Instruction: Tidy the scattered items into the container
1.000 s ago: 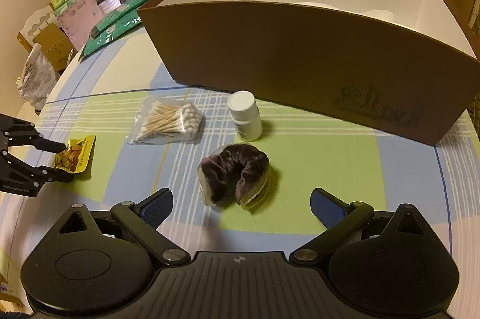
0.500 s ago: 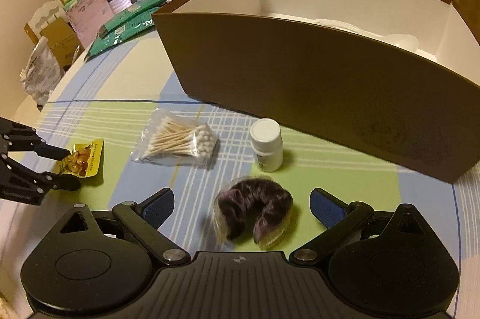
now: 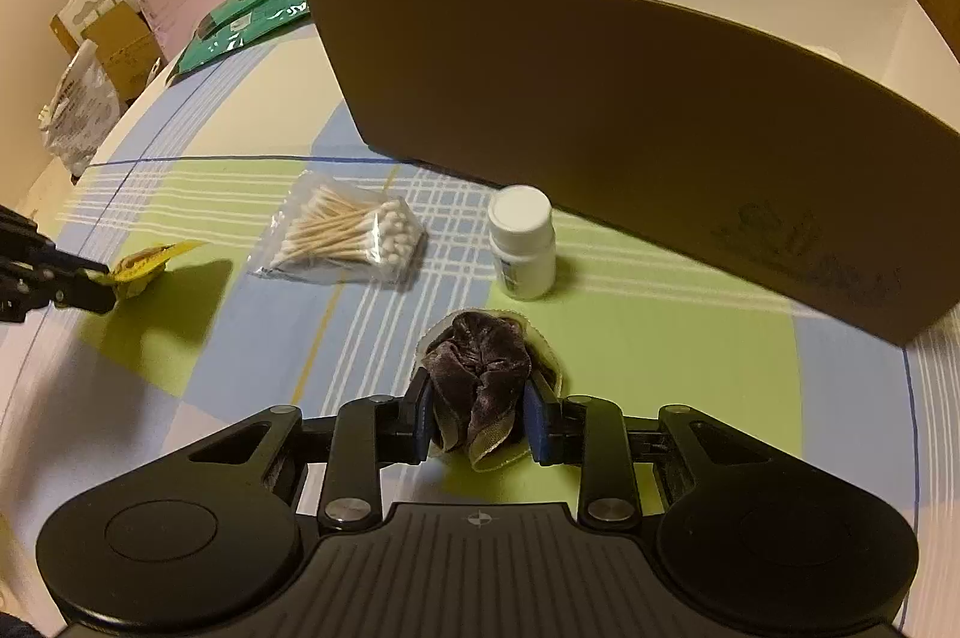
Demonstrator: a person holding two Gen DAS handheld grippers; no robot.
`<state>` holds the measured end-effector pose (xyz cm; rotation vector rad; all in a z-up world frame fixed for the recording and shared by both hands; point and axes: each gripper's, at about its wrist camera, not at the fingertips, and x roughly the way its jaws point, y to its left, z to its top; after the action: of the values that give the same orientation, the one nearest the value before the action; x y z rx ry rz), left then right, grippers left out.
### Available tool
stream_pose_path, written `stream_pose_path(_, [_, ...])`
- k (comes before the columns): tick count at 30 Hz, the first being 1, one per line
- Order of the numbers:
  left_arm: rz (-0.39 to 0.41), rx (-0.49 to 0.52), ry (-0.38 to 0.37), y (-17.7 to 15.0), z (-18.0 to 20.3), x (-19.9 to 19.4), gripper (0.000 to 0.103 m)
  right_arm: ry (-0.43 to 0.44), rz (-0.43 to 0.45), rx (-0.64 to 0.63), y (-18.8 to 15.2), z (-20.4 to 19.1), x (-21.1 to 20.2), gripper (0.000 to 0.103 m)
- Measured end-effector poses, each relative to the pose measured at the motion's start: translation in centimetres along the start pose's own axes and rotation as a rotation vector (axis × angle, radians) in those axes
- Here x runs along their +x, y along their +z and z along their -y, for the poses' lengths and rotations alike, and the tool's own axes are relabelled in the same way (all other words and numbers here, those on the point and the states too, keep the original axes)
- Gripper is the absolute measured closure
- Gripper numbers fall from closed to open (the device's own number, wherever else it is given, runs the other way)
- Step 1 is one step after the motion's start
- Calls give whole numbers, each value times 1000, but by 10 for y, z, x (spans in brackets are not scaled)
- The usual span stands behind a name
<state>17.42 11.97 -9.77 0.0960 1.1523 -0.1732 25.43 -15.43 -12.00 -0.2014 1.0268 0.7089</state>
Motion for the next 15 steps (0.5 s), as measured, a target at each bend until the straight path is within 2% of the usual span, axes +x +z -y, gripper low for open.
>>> stream_pose_path(5, [23,240,95,-2,28,16,80,13,-1,33,-6,4,-6,70])
stream_pose_path(7, [28,325,131,-7,38,25,69,15,1,39,-7,4,-7,70])
stream_pose_path(8, [29,369,155,-10,44,31,68,15,2,40,-7,5,-9,70])
stream_pose_path(10, [82,441,194,-14,55,33,59,16,0,39,-9,6,-10,70])
stream_pose_path(12, [99,470,204,-14,59,36,60,15,1,42,-11,7,-12,70])
stream_pose_path(14, [110,479,185,-12,59,38,64,17,1,51,-13,8,-13,70])
stream_pose_path(15, [103,476,164,-9,58,38,68,19,1,56,-14,9,-13,70])
